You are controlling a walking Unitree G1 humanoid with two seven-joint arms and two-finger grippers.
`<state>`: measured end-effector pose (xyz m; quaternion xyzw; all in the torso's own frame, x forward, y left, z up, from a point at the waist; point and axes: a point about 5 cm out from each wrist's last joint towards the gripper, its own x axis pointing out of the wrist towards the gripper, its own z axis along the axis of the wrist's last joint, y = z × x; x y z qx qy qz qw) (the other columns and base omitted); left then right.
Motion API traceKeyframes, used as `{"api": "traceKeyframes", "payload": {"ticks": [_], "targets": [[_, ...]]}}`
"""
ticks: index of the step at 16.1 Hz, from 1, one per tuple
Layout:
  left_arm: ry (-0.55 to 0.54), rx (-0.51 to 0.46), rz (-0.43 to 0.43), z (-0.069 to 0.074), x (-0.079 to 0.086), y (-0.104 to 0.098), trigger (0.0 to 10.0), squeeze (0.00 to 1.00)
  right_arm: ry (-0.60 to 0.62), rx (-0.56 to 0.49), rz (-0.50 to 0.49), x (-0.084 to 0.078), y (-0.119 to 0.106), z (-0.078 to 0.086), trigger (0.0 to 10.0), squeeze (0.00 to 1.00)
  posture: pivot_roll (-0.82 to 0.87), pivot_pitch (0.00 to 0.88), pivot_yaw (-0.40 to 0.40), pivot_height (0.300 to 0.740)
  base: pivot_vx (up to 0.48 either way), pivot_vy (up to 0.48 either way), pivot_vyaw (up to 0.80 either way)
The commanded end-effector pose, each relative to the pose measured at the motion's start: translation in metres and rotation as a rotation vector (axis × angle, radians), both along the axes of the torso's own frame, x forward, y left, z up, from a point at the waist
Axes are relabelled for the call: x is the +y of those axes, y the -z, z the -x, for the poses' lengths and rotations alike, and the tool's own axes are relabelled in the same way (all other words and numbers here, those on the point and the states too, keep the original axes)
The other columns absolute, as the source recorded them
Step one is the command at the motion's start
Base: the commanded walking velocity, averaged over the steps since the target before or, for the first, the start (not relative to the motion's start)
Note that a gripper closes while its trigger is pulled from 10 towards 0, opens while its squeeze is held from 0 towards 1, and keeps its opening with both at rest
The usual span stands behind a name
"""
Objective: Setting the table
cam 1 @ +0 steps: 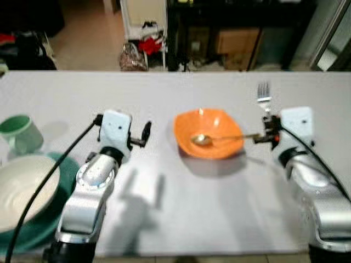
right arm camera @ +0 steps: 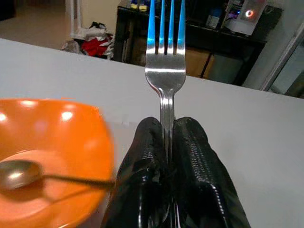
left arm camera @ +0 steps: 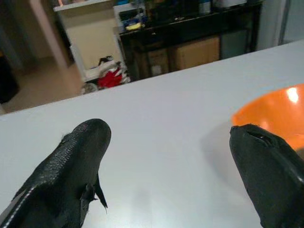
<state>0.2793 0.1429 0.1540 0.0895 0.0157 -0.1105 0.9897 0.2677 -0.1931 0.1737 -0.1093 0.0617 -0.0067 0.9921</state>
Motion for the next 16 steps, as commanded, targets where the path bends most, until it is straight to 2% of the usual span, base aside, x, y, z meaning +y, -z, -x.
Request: {"api": "traceKeyframes", "payload": {"ticks": [1, 4, 8, 10, 11, 13, 15, 16], "targets": [[0.032, -0.022, 0.000, -0.001, -0.009, -0.005, 10.0, 0.00, -0.021, -0.028, 0.018, -0.005, -0.007, 0.000, 10.0, 0.00, 0.01, 0.000, 0.021, 0.740, 0.307, 0.000, 0.00], [0.046, -0.037, -0.006, -0.001, -0.008, -0.008, 10.0, 0.00, -0.140, -0.044, 0.093, 0.000, -0.016, 0.001, 10.0, 0.00, 0.01, 0.000, 0.038, 0.740, 0.097, 0.000, 0.00], [0.136, -0.021, -0.037, 0.001, -0.013, -0.009, 10.0, 0.00, -0.252, 0.040, 0.101, -0.013, -0.025, -0.006, 10.0, 0.00, 0.02, 0.000, 0.028, 0.740, 0.000, 0.000, 0.00], [0.204, 0.000, -0.057, 0.002, -0.014, -0.009, 10.0, 0.00, -0.350, 0.080, 0.063, -0.019, -0.032, -0.013, 10.0, 0.00, 0.02, 0.000, 0.026, 0.740, 0.000, 0.000, 0.00], [0.227, 0.011, -0.063, 0.001, -0.013, -0.009, 10.0, 0.00, -0.392, 0.099, 0.085, -0.021, -0.033, -0.017, 10.0, 0.00, 0.02, 0.000, 0.026, 0.740, 0.000, 0.000, 0.00], [0.299, 0.028, -0.083, -0.001, -0.012, -0.012, 10.0, 0.00, -0.559, 0.172, 0.174, -0.025, -0.032, -0.031, 10.0, 0.00, 0.03, 0.000, 0.029, 0.740, 0.000, 0.000, 0.00], [0.353, 0.037, -0.099, 0.001, -0.015, -0.015, 10.0, 0.00, -0.649, 0.240, 0.286, -0.034, -0.030, -0.033, 10.0, 0.00, 0.04, 0.000, 0.019, 0.740, 0.000, 0.000, 0.00], [0.362, 0.040, -0.102, 0.002, -0.015, -0.015, 10.0, 0.00, -0.665, 0.254, 0.308, -0.036, -0.030, -0.033, 10.0, 0.00, 0.05, 0.000, 0.018, 0.740, 0.000, 0.000, 0.00]]}}
